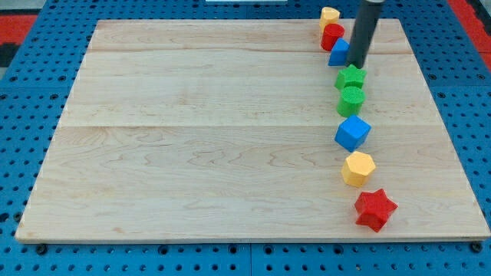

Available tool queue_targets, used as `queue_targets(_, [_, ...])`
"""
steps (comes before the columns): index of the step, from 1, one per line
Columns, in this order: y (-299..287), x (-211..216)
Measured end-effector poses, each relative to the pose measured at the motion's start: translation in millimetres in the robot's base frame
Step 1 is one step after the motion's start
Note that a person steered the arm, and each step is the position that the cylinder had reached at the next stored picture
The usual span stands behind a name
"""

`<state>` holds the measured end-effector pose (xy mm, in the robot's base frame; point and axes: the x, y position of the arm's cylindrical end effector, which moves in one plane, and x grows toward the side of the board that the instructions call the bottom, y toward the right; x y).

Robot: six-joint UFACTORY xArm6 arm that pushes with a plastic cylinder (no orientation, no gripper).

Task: Slide yellow heart to top center

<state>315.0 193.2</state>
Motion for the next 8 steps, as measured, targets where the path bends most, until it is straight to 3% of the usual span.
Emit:
queue_targets(1, [47, -18])
queue_targets(3, [46, -102])
queue_targets(5, [37, -124])
queue_targets(6, [0, -123])
queue_targets(8, [-149, -90])
